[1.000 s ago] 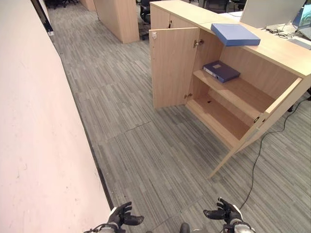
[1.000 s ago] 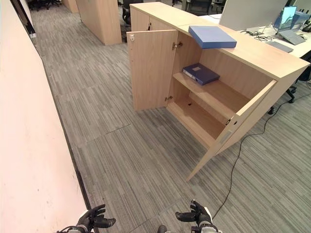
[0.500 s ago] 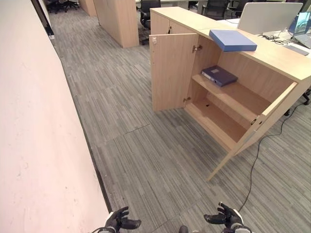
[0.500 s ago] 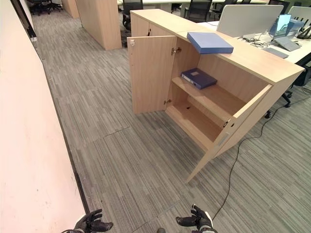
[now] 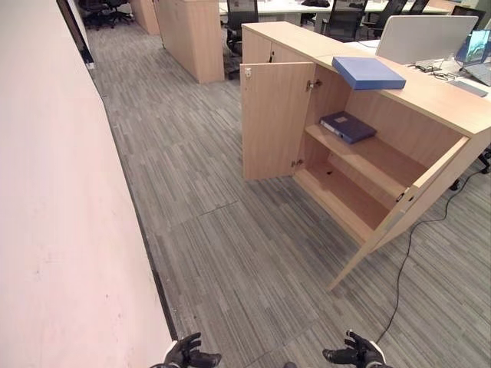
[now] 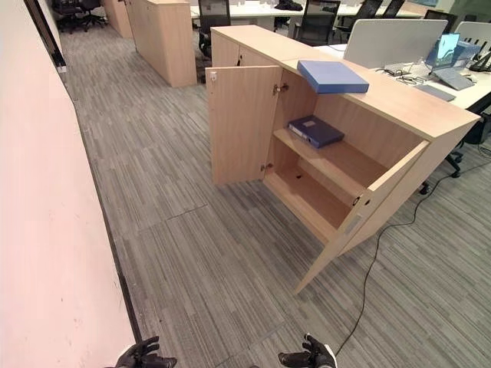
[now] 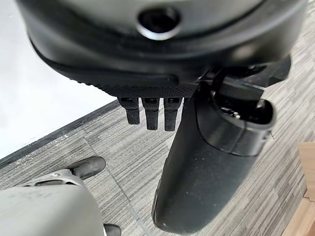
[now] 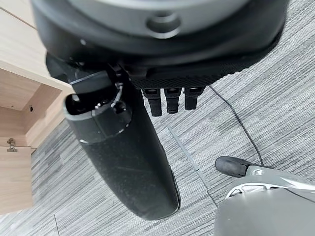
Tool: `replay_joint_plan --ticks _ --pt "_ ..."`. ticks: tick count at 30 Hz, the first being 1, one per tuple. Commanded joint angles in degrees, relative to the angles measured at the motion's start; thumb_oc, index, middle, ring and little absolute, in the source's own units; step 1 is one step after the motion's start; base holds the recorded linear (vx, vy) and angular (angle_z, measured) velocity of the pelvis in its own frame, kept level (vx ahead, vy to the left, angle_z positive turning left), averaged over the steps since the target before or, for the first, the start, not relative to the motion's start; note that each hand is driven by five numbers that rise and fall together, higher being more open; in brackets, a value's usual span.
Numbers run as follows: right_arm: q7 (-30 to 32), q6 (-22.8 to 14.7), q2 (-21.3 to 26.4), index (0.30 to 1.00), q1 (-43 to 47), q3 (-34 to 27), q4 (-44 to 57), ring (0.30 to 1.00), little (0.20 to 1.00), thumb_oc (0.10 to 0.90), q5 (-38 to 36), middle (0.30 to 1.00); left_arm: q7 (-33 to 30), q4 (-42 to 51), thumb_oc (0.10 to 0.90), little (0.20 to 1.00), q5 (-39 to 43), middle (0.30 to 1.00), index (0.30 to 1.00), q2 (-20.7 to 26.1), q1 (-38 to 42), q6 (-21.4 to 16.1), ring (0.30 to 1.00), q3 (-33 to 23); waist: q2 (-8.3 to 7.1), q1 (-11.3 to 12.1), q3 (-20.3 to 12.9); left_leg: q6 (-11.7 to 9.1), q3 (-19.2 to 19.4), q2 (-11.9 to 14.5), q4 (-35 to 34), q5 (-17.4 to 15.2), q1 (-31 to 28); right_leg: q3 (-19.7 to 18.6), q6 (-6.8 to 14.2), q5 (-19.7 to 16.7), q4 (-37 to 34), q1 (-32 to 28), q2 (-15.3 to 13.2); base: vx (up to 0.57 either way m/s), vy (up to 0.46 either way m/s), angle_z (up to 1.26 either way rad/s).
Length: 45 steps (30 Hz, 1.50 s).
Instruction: Put the empty folder in the office cabinet
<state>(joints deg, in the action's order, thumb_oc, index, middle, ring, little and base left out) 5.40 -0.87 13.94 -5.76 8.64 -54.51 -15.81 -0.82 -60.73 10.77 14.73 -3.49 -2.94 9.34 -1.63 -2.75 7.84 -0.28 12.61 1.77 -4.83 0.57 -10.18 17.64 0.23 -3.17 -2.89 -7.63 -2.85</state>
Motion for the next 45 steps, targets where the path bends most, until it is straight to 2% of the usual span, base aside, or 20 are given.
replay_joint_plan --ticks 1,12,16,18,19,21,22,23,24,26,28,29,33,35,37,40,42,43,44,45 --pt "0.6 -2.3 2.2 0.900 4.6 -0.2 -0.6 0.900 0.900 0.800 0.3 0.900 -1.4 0.3 0.800 0.900 -0.4 0.900 0.900 0.6 4.6 -3.1 0.900 0.7 0.47 1.1 1.0 -6.4 3.0 5.2 -0.2 -0.3 -2.7 -1.7 8.2 3.2 -0.1 -1.3 -5.0 0.01 -0.040 0.01" --pt "0.7 -2.3 2.7 0.900 4.8 -0.5 -1.1 0.900 0.900 0.800 -0.4 0.900 -1.8 0.0 0.800 0.900 0.2 0.900 0.900 0.7 4.7 -2.7 0.900 0.4 1.34 1.0 1.9 -7.2 2.9 6.7 1.0 0.4 -2.7 -2.2 6.8 5.5 1.8 -1.2 -3.5 0.01 -0.058 0.01" --pt "0.6 -2.6 3.2 0.900 5.0 -0.7 -0.8 0.900 0.900 0.800 -1.0 0.900 -2.2 -0.7 0.800 0.900 1.1 0.900 0.900 0.7 5.4 -2.7 0.900 0.4 1.40 0.8 3.3 -7.8 2.6 8.6 7.4 0.2 0.8 -2.7 5.2 8.0 5.4 0.2 -2.7 -0.02 -0.109 0.01" --pt "0.7 -2.9 3.6 0.900 5.1 -1.2 0.0 0.900 0.900 0.800 -1.7 0.900 -2.4 -0.9 0.800 0.900 2.0 0.900 0.900 0.8 6.4 -2.7 0.900 0.4 1.01 0.4 4.3 -9.3 2.9 10.3 14.9 3.0 5.4 -2.3 4.2 8.9 6.3 0.7 -2.5 -0.04 -0.122 0.03" --pt "0.7 -2.9 3.6 0.900 5.1 -1.2 0.0 0.900 0.900 0.800 -1.7 0.900 -2.4 -0.9 0.800 0.900 2.0 0.900 0.900 0.8 6.4 -2.7 0.900 0.4 1.05 0.3 4.2 -9.4 2.7 10.4 15.3 2.9 5.7 -2.2 4.1 8.9 6.4 0.8 -2.4 0.00 -0.090 0.08" --pt "0.9 -2.9 4.0 0.900 4.7 -1.6 0.1 0.900 0.900 0.800 -2.0 0.900 -2.6 -0.9 0.800 0.900 2.6 0.900 0.900 0.8 6.8 -2.7 0.900 0.4 0.47 0.1 4.8 -10.7 3.6 12.4 23.2 6.5 9.4 -2.1 3.2 9.6 6.2 0.2 -2.2 0.06 -0.139 0.11" --pt "1.2 -2.7 4.4 0.900 4.6 -1.9 -0.9 0.900 0.900 0.800 -1.9 0.900 -3.0 -1.0 0.800 0.900 2.6 0.900 0.900 0.6 6.9 -2.7 0.900 0.5 0.00 0.0 5.4 -11.2 6.0 15.1 28.2 10.6 12.2 -1.5 2.7 10.6 5.7 -1.5 -2.0 0.09 -0.131 0.17" --pt "1.2 -2.7 4.4 0.900 4.7 -1.9 -0.9 0.900 0.900 0.800 -1.9 0.900 -3.0 -1.0 0.800 0.900 2.6 0.900 0.900 0.6 7.0 -2.7 0.900 0.5 0.06 0.0 5.4 -11.3 6.0 15.2 28.3 10.5 12.3 -1.5 2.7 10.6 5.7 -1.5 -1.9 0.15 -0.068 0.24" --pt "1.2 -2.5 4.4 0.900 4.4 -2.1 -1.4 0.900 0.900 0.800 -2.0 0.900 -3.0 -1.2 0.800 0.900 2.7 0.900 0.900 0.5 6.9 -2.7 0.900 0.5 0.13 0.0 5.5 -11.2 7.5 17.0 27.7 11.8 13.0 -1.3 2.8 11.2 5.5 -2.3 -1.9 0.15 0.035 0.18" --pt "1.0 -2.2 4.5 0.900 4.1 -2.3 -1.6 0.900 0.900 0.800 -1.9 0.900 -2.8 -1.7 0.800 0.900 2.3 0.900 0.900 0.4 6.8 -2.4 0.900 0.5 0.42 0.1 5.5 -10.9 9.9 19.7 23.2 12.1 14.1 -1.3 3.4 11.9 5.9 -3.3 -2.5 0.20 0.079 0.14" --pt "1.1 -2.1 4.7 0.900 4.1 -2.3 -1.3 0.900 0.900 0.800 -1.8 0.900 -3.0 -1.8 0.800 0.900 1.9 0.900 0.900 0.4 6.8 -2.3 0.900 0.6 0.39 0.5 5.7 -10.6 10.1 20.2 20.1 12.0 14.7 -1.5 4.0 12.5 6.7 -3.5 -3.3 0.22 0.136 0.16" --pt "1.2 -2.1 5.2 0.900 4.6 -2.0 -1.2 0.900 0.900 0.800 -1.6 0.900 -3.2 -1.8 0.800 0.900 1.7 0.900 0.900 0.4 7.0 -2.1 0.900 0.8 1.16 1.2 6.0 -10.8 7.3 20.5 12.2 13.8 16.2 -2.1 5.2 13.8 8.2 -3.7 -3.9 0.34 0.233 0.05" --pt "1.6 -1.9 5.7 0.900 6.2 -1.2 -2.6 0.900 0.900 0.800 -1.7 0.900 -3.6 -3.4 0.800 0.900 2.6 0.900 0.900 0.4 7.2 -2.1 0.900 0.3 1.57 3.1 6.7 -11.0 0.2 22.1 3.1 14.0 19.9 -5.5 6.7 17.7 12.1 -4.8 -5.3 0.34 0.172 -0.22" --pt "1.4 -2.0 5.9 0.900 6.5 -1.0 -3.0 0.900 0.900 0.800 -1.5 0.900 -3.6 -4.6 0.800 0.900 2.5 0.900 0.900 0.5 6.7 -2.2 0.900 -0.1 1.80 3.6 6.6 -11.8 -1.7 23.5 1.8 14.4 20.4 -8.1 7.3 19.9 13.7 -5.5 -5.6 0.47 0.206 -0.50" --pt "1.4 -1.7 6.2 0.900 7.2 -0.4 -4.3 0.900 0.900 0.800 -1.1 0.900 -3.7 -5.6 0.800 0.900 2.1 0.900 0.900 0.5 6.0 -2.2 0.900 -0.4 2.35 5.5 6.0 -13.1 -6.1 24.0 1.5 14.8 23.1 -11.3 7.7 22.6 13.5 -7.8 -5.9 0.49 0.204 -0.75" --pt "0.9 -1.5 6.0 0.900 7.7 -0.2 -5.0 0.900 0.900 0.800 -0.5 0.900 -3.2 -6.8 0.800 0.900 1.3 0.900 0.900 0.6 5.6 -2.1 0.900 -0.6 2.38 6.4 5.0 -13.6 -6.5 23.4 1.3 14.6 24.1 -12.0 8.5 23.8 11.9 -10.2 -6.7 0.38 0.206 -0.12" --pt "0.2 -1.5 4.9 0.900 8.2 0.1 -5.5 0.900 0.900 0.800 -0.5 0.900 -2.8 -6.6 0.800 0.900 -0.8 0.900 0.900 1.5 5.2 -2.0 0.900 -0.1 1.54 8.0 2.6 -14.0 -6.8 21.9 2.3 16.1 25.0 -13.5 10.8 22.9 10.9 -11.7 -9.3 0.75 0.551 -0.20" --pt "-0.2 -1.2 3.7 0.900 8.5 -0.1 -6.0 0.900 0.900 0.800 -0.3 0.900 -2.7 -6.4 0.800 0.900 -1.6 0.900 0.900 2.3 5.2 -1.9 0.900 0.3 0.04 8.8 1.4 -12.7 -6.9 18.6 5.9 15.5 25.5 -14.6 13.0 17.5 12.5 -10.1 -12.3 0.60 0.466 -0.90" --pt "-0.2 -1.2 3.6 0.900 8.5 -0.1 -6.0 0.900 0.900 0.800 -0.3 0.900 -2.7 -6.4 0.800 0.900 -1.6 0.900 0.900 2.3 5.2 -1.9 0.900 0.3 -0.08 8.9 1.4 -12.7 -6.8 18.5 6.0 15.4 25.5 -14.6 13.1 17.5 12.6 -10.1 -12.5 0.43 0.338 -1.11" --pt "-0.5 -1.0 3.4 0.900 9.1 0.4 -6.2 0.900 0.900 0.800 0.2 0.900 -2.8 -6.3 0.800 0.900 -1.8 0.900 0.900 2.6 5.3 -2.1 0.900 0.5 -1.16 9.2 1.3 -11.2 -6.9 16.3 7.2 13.9 25.6 -15.7 14.0 13.1 14.4 -8.9 -13.8 0.16 0.163 -0.47"
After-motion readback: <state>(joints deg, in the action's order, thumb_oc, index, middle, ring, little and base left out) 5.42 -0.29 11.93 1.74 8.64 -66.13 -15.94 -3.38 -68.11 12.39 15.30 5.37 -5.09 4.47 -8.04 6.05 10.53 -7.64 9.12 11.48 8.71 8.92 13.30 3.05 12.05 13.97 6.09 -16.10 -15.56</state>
